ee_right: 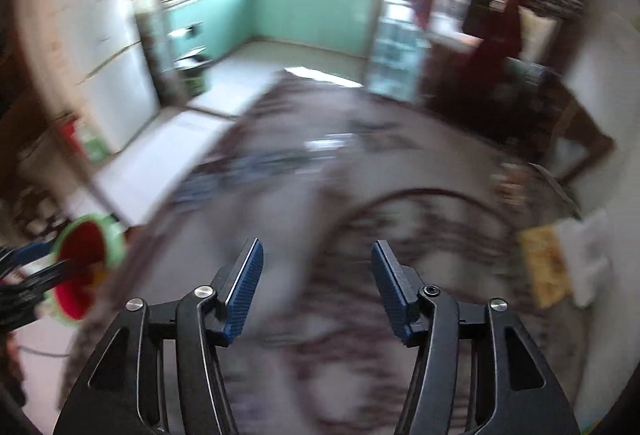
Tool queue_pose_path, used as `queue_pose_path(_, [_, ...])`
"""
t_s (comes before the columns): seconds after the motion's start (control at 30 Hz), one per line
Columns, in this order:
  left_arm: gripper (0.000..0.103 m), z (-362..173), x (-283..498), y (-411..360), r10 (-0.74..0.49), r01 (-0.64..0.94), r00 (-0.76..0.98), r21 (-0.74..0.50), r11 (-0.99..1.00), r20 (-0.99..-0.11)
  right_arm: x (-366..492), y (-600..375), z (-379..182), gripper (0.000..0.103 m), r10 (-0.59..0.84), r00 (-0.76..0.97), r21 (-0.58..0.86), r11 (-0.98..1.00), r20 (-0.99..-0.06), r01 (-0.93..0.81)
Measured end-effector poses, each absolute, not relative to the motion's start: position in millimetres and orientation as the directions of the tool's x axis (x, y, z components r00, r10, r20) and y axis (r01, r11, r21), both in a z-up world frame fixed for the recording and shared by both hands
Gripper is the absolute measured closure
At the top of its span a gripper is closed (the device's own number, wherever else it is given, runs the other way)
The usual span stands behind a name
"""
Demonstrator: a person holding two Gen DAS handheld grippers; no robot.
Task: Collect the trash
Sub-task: 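Move both open grippers back over the table, then grasp the crumpled foil with the left gripper while the right grasps crumpled paper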
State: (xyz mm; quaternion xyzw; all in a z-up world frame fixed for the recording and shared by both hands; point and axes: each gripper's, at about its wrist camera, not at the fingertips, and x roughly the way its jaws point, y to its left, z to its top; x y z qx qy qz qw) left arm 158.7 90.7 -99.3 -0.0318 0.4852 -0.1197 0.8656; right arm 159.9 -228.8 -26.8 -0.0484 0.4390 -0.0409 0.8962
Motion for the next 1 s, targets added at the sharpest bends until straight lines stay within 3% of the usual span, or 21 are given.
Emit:
queue_pose_path(0.2, [0.035,-75.7,178.3,1.0,-0.300,0.263,0.504,-0.187,0.946,-0.810,216.6,-381.1,-37.0,0.047,-0.272,0.556,-0.201,0.962,-0.786,0.187])
queue_pose_path(0.37, [0.035,-64.3,203.8,-56.5,-0.315,0.286,0.510,-0.187,0.940,-0.801,264.5,-468.4,-75.0,0.041,-0.277,0.461,-0.172,0.951,-0.843,0.258])
queue_pose_path(0.47, [0.035,-63.9,217.7,-84.1,-0.314,0.279,0.502,-0.192,0.941,-0.806,282.9,-509.7,-96.1,0.039,-0.196,0.436,-0.057,0.948,-0.878,0.312])
queue_pose_path(0.73, [0.035,-91.4,269.1,-133.5,-0.297,0.271,0.447,-0.189,0.944,-0.844,335.7,-528.9,-153.9,0.036,-0.120,0.379,-0.017,0.964,-0.917,0.265])
queue_pose_path(0.83, [0.035,-107.2,293.7,-156.4,-0.281,0.288,0.431,-0.164,0.943,-0.858,342.1,-524.5,-164.4,0.035,-0.153,0.390,-0.059,0.968,-0.908,0.243])
queue_pose_path(0.93, [0.035,-121.6,317.6,-180.2,-0.295,0.328,0.422,-0.159,0.931,-0.857,337.3,-517.8,-158.8,0.051,-0.154,0.442,-0.058,0.973,-0.884,0.223])
queue_pose_path(1.0, [0.035,-132.8,335.0,-189.6,-0.294,0.321,0.416,-0.164,0.933,-0.861,330.6,-515.6,-149.4,0.081,-0.152,0.472,-0.051,0.974,-0.868,0.219])
